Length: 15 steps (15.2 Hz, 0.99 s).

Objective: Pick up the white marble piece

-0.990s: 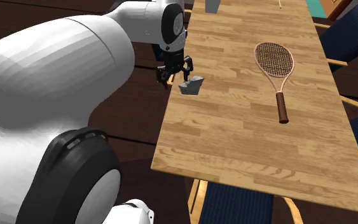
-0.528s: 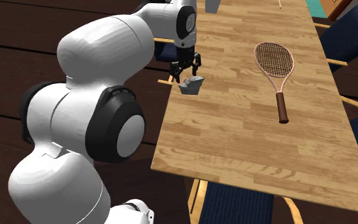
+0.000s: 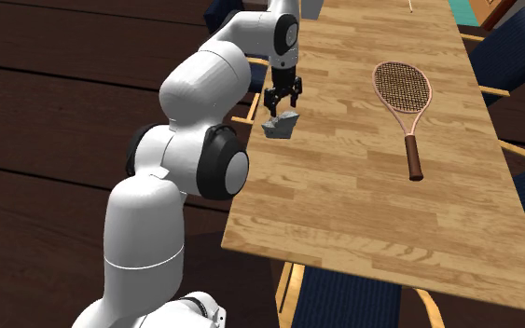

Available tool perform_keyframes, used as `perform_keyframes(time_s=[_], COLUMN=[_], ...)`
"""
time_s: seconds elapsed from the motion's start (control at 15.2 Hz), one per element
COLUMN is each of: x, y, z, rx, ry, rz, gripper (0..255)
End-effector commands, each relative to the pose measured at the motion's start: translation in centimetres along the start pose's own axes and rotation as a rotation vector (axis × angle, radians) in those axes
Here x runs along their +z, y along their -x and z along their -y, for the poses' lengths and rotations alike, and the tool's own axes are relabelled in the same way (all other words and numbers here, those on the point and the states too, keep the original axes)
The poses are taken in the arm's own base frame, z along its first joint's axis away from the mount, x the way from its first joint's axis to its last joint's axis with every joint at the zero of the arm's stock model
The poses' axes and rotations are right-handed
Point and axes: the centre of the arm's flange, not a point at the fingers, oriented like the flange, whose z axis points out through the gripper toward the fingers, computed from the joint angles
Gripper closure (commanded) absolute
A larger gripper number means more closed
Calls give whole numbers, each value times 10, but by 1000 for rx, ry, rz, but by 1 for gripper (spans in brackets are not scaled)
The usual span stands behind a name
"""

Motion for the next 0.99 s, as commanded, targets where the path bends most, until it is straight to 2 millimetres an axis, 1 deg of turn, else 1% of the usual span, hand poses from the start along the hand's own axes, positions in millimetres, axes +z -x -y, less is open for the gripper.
perform_keyframes(time_s=[0.0,0.26,0.33,0.46,0.53,0.92], x=[9,29,36,36,37,37], y=[-5,-11,-14,-14,-14,-14], z=[-3,-7,-8,-8,-7,-7], rx=[-6,-6,-6,-6,-6,-6], ry=[-1,-1,-1,-1,-1,-1], rz=[1,1,1,1,1,1], gripper=[0,0,0,0,255,255])
